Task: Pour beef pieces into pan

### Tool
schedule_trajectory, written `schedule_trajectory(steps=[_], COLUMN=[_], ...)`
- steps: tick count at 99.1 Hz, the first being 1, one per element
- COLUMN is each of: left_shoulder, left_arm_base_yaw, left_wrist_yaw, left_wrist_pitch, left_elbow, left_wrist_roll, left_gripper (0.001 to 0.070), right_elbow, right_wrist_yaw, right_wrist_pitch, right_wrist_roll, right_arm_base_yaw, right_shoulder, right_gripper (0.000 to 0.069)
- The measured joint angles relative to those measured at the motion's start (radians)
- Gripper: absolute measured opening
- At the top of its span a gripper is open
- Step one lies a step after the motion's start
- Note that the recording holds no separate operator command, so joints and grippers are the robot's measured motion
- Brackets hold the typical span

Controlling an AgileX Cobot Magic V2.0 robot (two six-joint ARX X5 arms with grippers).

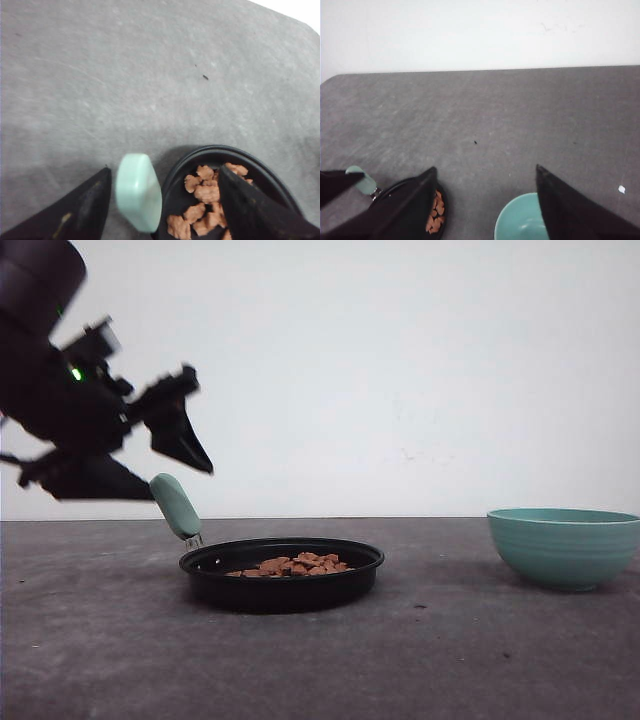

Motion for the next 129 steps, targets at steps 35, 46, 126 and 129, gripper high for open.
schedule_trajectory(steps=[35, 46, 126, 129], left_shoulder=[-0.501, -0.692, -0.973, -0.973], left_arm_base_yaw=[0.029, 0.010, 0.000, 0.000], left_wrist_yaw=[-0.014, -0.014, -0.013, -0.013], left_wrist_pitch=[-0.312, -0.358, -0.639, -0.639], left_elbow=[0.000, 0.000, 0.000, 0.000], left_wrist_roll=[0.129, 0.168, 0.247, 0.247], left_gripper=[0.0407, 0.0407, 0.0030, 0.0030], right_elbow=[0.000, 0.003, 0.003, 0.003], right_wrist_yaw=[0.000, 0.000, 0.000, 0.000], right_wrist_pitch=[-0.056, -0.104, -0.114, -0.104], right_wrist_roll=[-0.006, -0.020, -0.108, -0.109], right_arm_base_yaw=[0.000, 0.000, 0.000, 0.000], right_shoulder=[-0.040, -0.068, -0.141, -0.141], right_gripper=[0.0467, 0.0467, 0.0012, 0.0012])
